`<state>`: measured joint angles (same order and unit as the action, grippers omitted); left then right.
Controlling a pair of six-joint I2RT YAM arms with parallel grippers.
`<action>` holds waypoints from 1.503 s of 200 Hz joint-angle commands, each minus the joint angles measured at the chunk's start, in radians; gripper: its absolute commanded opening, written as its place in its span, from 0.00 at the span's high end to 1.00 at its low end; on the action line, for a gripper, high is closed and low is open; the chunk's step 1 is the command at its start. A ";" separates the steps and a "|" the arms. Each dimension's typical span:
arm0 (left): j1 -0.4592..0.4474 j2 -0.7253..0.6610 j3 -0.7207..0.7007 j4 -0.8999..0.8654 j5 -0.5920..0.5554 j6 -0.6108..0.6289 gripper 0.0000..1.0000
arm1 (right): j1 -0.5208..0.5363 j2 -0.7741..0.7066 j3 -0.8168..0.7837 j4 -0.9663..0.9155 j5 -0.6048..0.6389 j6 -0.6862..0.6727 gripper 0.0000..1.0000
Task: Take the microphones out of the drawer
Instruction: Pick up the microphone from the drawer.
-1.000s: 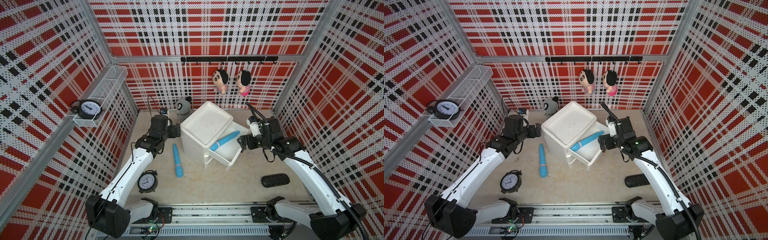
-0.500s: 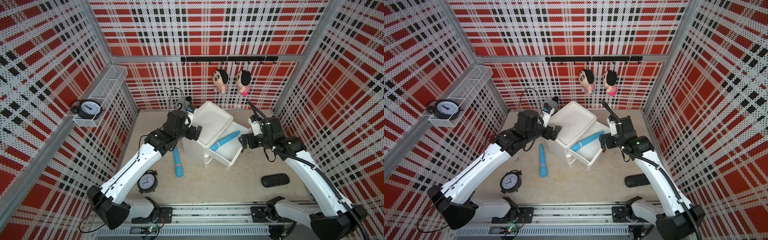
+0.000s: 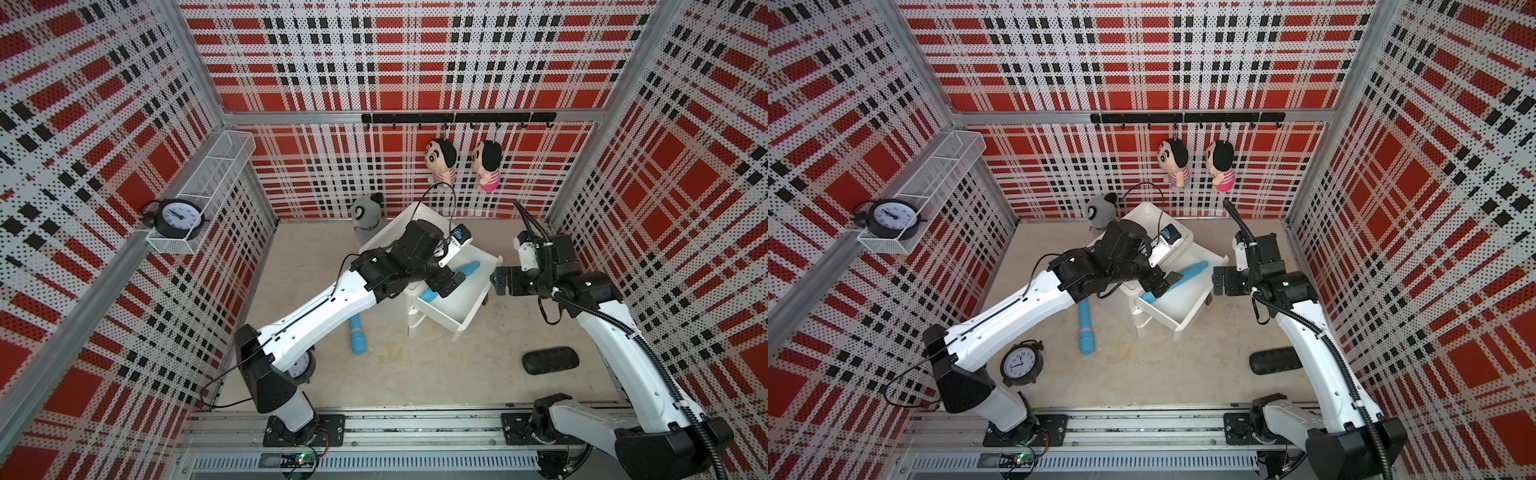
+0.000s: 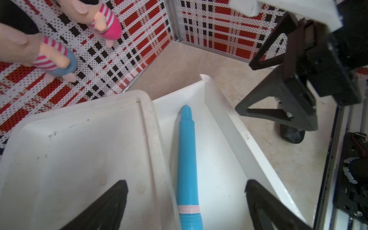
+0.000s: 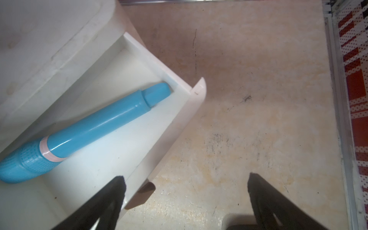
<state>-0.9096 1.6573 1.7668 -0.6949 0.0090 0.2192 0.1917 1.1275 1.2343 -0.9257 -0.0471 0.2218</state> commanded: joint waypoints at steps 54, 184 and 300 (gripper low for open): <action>-0.061 0.271 0.299 -0.190 0.037 0.068 0.19 | -0.183 -0.129 -0.104 0.013 -0.177 0.006 0.00; -0.064 0.470 0.458 -0.270 -0.092 0.051 0.28 | -0.242 -0.187 -0.168 0.033 -0.243 -0.024 0.00; -0.067 0.534 0.482 -0.304 -0.110 0.049 0.47 | -0.242 -0.176 -0.150 0.055 -0.283 -0.032 0.00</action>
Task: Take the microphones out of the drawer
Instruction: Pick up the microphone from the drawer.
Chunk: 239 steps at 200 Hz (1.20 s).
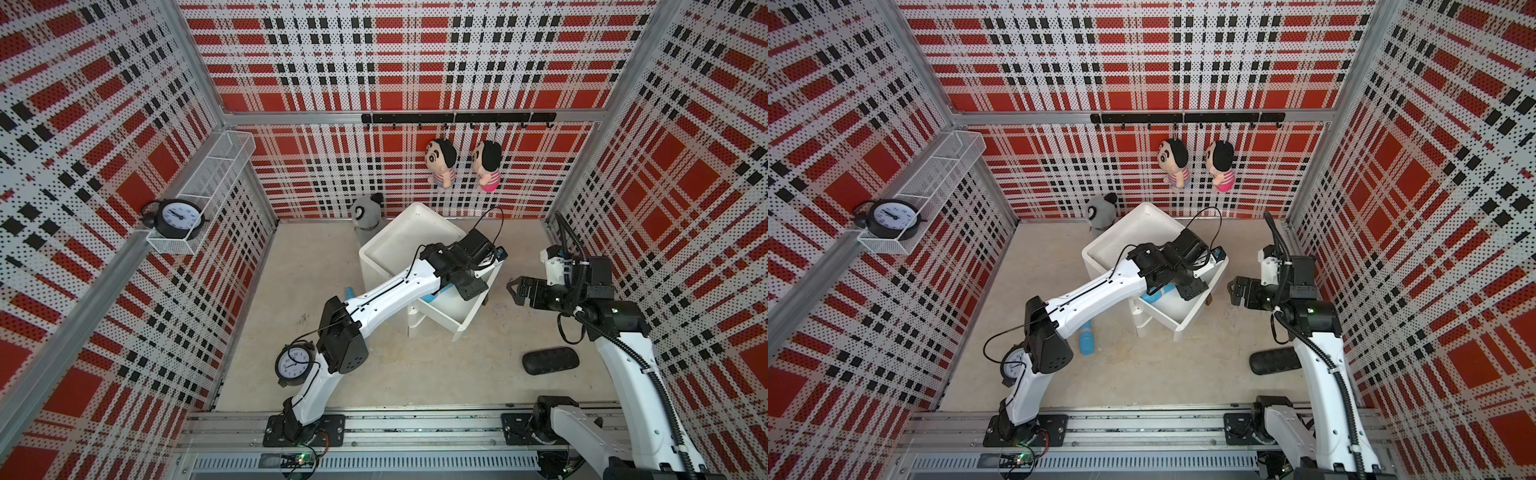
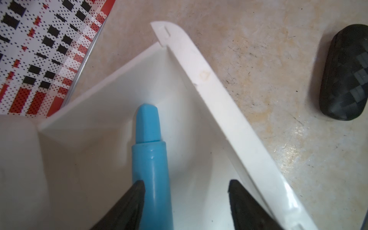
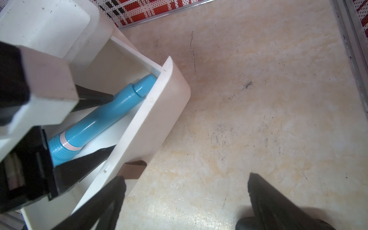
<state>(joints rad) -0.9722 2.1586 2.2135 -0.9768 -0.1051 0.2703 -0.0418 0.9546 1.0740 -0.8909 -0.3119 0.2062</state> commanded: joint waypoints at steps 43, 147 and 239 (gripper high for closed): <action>-0.002 0.040 0.048 -0.022 -0.007 -0.003 0.43 | -0.008 0.001 0.020 0.018 -0.024 -0.019 0.00; -0.013 0.043 0.045 -0.023 -0.008 -0.016 0.17 | -0.008 0.007 0.014 0.030 -0.036 -0.019 0.00; -0.024 0.076 0.055 -0.034 -0.018 -0.019 0.34 | -0.009 -0.002 0.016 0.021 -0.032 -0.021 0.00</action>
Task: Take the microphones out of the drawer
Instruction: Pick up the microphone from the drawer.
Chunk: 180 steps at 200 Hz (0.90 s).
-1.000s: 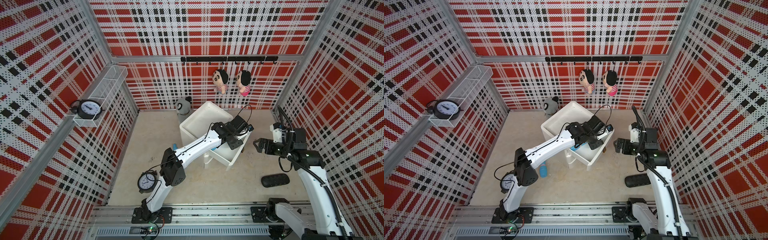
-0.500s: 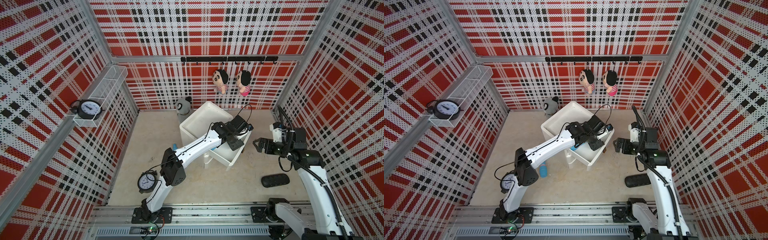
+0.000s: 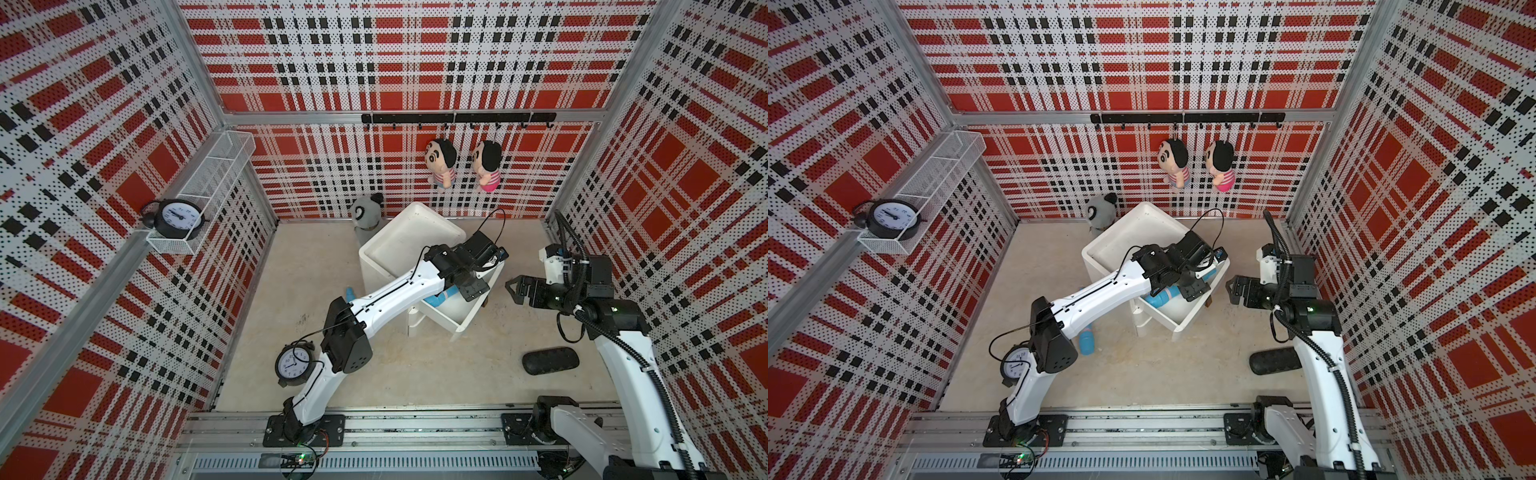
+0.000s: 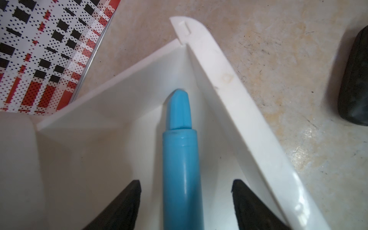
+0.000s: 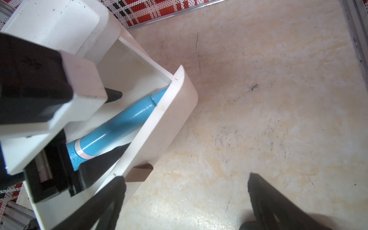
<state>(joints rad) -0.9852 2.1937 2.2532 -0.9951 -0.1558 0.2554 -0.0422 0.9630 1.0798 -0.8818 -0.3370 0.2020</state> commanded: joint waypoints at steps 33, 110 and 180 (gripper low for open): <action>-0.010 0.047 0.009 -0.020 0.030 -0.003 0.40 | -0.008 -0.009 0.010 0.019 -0.011 -0.013 0.00; -0.011 0.059 0.008 -0.022 0.033 -0.008 0.57 | -0.007 -0.013 0.012 0.015 -0.011 -0.013 0.00; 0.002 0.048 0.015 -0.008 0.084 -0.031 0.74 | -0.007 -0.021 0.018 0.007 -0.047 -0.030 0.00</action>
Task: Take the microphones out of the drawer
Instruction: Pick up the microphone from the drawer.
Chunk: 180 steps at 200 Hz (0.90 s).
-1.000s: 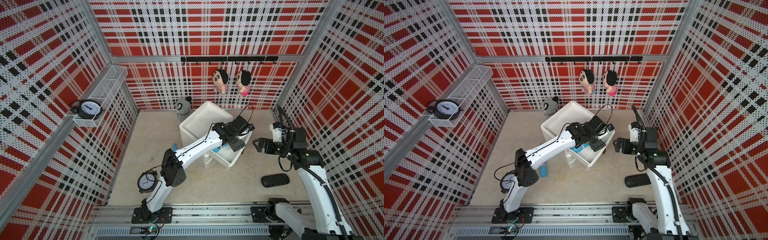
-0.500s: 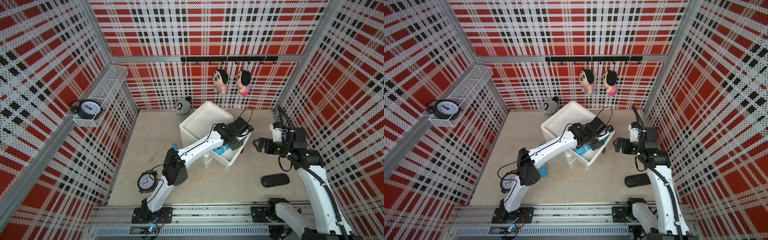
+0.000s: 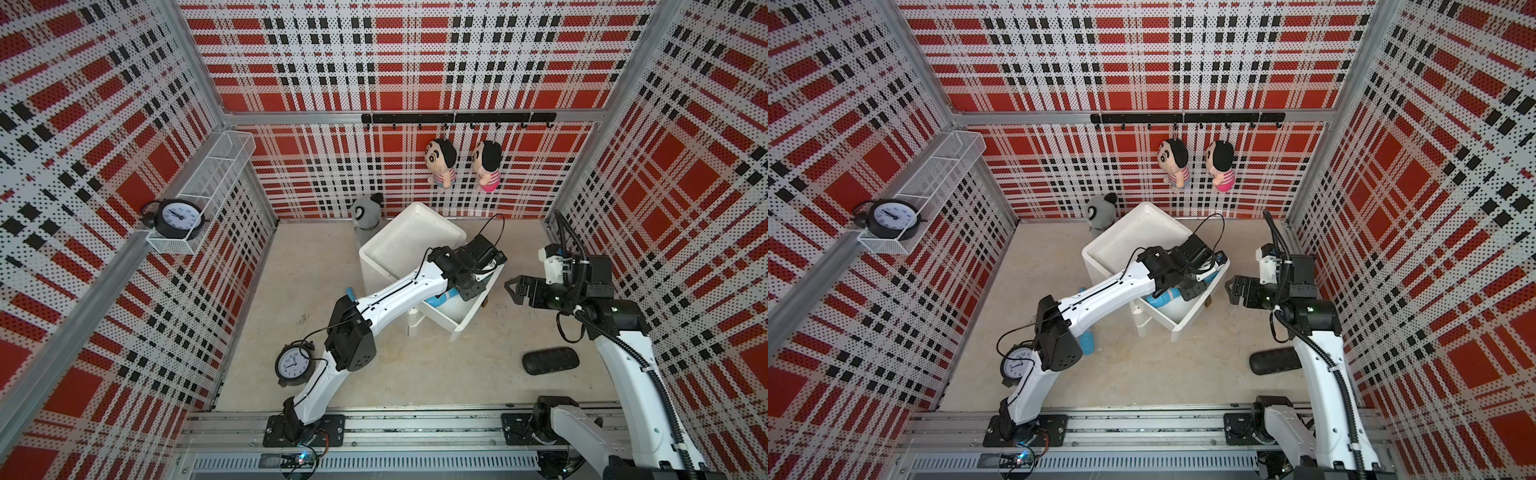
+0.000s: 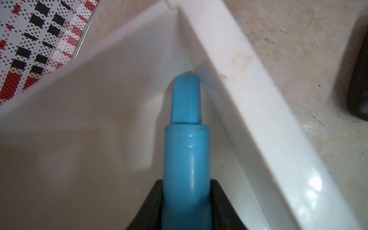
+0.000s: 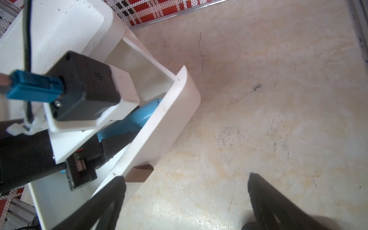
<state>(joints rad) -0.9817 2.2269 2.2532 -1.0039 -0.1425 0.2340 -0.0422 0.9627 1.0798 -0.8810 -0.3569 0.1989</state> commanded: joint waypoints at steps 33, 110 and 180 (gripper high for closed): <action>0.022 -0.005 0.014 0.024 0.122 -0.031 0.85 | -0.008 -0.026 0.024 0.004 -0.034 -0.035 0.00; 0.078 -0.084 -0.044 0.130 0.196 -0.102 1.00 | -0.008 -0.019 0.042 0.010 -0.039 -0.034 0.00; 0.110 -0.137 -0.050 0.181 0.192 -0.154 1.00 | -0.008 -0.017 0.051 0.013 -0.039 -0.039 0.00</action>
<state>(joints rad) -0.8974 2.1624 2.2005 -0.9165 0.0460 0.1013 -0.0422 0.9535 1.1034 -0.8803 -0.3851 0.1768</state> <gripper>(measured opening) 0.364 0.998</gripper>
